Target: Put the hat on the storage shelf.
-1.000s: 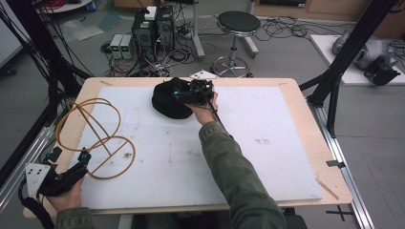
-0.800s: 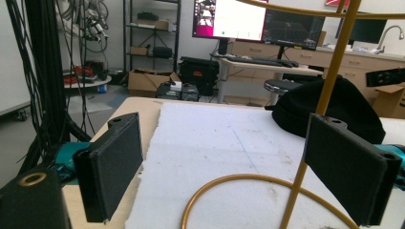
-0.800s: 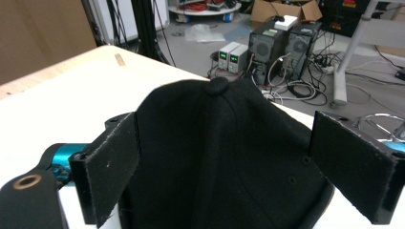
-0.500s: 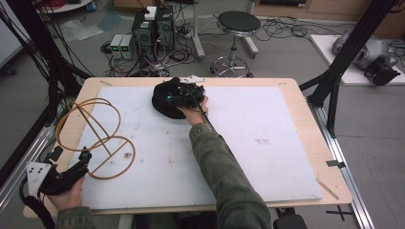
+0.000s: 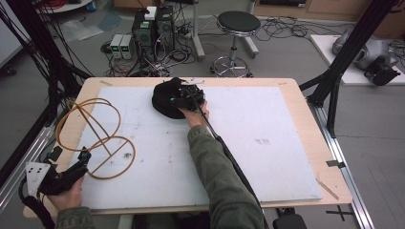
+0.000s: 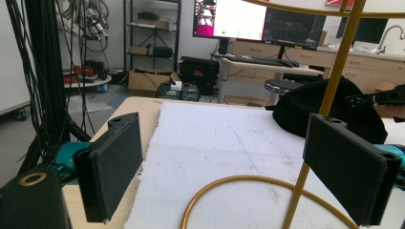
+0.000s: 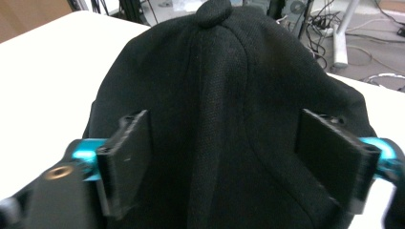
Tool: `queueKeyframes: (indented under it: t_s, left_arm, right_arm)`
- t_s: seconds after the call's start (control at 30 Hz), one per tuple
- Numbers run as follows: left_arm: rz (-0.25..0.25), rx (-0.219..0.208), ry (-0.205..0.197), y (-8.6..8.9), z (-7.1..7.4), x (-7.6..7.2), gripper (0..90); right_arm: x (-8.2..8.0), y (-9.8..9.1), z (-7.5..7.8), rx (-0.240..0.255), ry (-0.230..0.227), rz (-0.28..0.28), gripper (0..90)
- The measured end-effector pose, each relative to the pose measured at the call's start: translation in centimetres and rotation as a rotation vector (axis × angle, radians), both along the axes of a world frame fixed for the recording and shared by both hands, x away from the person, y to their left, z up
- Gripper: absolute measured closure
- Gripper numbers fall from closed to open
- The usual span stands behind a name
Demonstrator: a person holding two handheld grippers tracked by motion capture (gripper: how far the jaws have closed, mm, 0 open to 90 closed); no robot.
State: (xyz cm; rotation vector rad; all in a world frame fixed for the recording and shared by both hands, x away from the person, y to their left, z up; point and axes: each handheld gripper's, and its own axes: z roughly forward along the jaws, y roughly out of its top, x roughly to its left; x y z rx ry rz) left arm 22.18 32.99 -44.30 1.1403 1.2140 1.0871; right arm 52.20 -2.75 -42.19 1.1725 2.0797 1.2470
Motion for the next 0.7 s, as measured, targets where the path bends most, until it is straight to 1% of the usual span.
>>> queueKeyframes:
  t_s: [0.07,0.13,0.17,0.2,0.23,0.27,0.3,0.33,0.37,0.43,0.7]
  left_arm:
    - [-0.002,0.000,0.000,0.01,0.01,-0.03,13.6]
    - [-0.002,0.001,-0.002,0.02,0.03,-0.08,13.7]
    - [-0.002,0.001,-0.002,0.02,0.03,-0.08,13.7]
    - [-0.001,-0.002,-0.004,0.02,0.04,-0.08,13.7]
    - [-0.001,-0.002,-0.003,0.04,0.03,-0.10,13.7]
    - [-0.001,-0.003,-0.001,0.08,0.03,-0.11,13.8]
    - [0.000,-0.004,-0.002,0.11,0.02,-0.12,13.8]
    - [-0.001,-0.005,-0.002,0.14,0.02,-0.15,13.9]
    - [-0.001,-0.004,-0.001,0.17,0.01,-0.16,13.9]
    - [0.000,-0.004,-0.003,0.19,0.00,-0.19,13.9]
    - [0.004,-0.001,-0.005,0.18,0.06,-0.29,14.0]
  right_arm:
    - [-0.18,0.05,0.18,-0.015,-0.006,-0.018,28.5]
    - [-0.30,0.08,0.32,0.005,0.004,-0.020,36.7]
    - [-0.37,0.13,0.38,0.011,0.008,-0.018,43.4]
    - [-0.37,0.13,0.38,0.011,0.008,-0.018,43.4]
    - [-0.58,0.31,0.50,-0.002,0.017,-0.005,61.5]
    - [-0.69,0.45,0.51,-0.014,0.010,-0.005,66.9]
    - [-0.69,0.45,0.51,-0.014,0.010,-0.005,66.9]
    - [-0.82,0.51,0.53,-0.027,0.002,-0.009,81.1]
    - [-0.84,0.44,0.54,-0.019,0.003,-0.010,85.1]
    - [-0.88,0.35,0.51,-0.013,0.002,-0.013,87.2]
    - [-0.96,0.21,0.63,-0.009,0.007,-0.011,87.8]
